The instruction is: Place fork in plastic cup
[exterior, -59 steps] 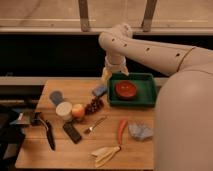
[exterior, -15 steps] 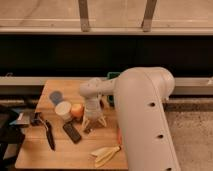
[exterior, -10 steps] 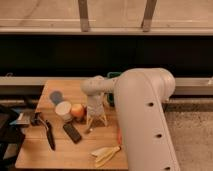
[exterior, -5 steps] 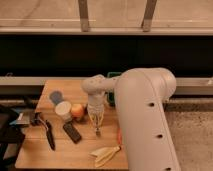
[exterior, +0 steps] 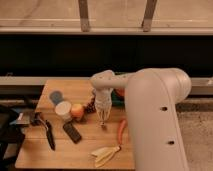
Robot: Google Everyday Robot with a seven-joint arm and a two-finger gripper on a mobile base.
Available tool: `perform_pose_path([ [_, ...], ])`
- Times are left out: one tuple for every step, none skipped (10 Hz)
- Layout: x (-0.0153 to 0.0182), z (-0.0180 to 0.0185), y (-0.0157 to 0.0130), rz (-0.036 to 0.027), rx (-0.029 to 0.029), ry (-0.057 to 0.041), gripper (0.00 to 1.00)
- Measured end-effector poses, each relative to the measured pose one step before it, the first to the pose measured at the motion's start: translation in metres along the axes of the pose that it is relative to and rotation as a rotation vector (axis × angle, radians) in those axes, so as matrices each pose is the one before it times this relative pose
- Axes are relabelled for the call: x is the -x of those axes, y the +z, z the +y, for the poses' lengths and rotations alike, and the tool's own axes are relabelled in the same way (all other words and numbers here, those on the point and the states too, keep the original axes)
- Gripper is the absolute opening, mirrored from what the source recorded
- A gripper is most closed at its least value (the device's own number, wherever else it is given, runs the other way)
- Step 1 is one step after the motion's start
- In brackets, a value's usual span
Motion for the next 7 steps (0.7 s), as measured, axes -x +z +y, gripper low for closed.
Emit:
perform_pose_path([
  [0.00050,-0.00508,-0.02172,-0.03690,-0.00688,0.00963,0.00],
  [0.00213,-0.00538,-0.02102,-0.03476,-0.00752,0.00877,0.00],
  [0.00341,-0.00516,-0.01531,-0.02651,-0.00590,0.00815,0.00],
  [0.00699,-0.00483,-0.01735,-0.03303,-0.00551,0.00591,0.00],
  [0.01247,-0.00286,-0.01823,-0.03847,-0.00393,0.00358,0.00],
  [0.00937,0.00094,-0.01194,-0.02672,0.00285,-0.00476,0.00],
  [0.01388,0.00424,-0.01570,-0.03854,0.00833,-0.01500,0.00],
])
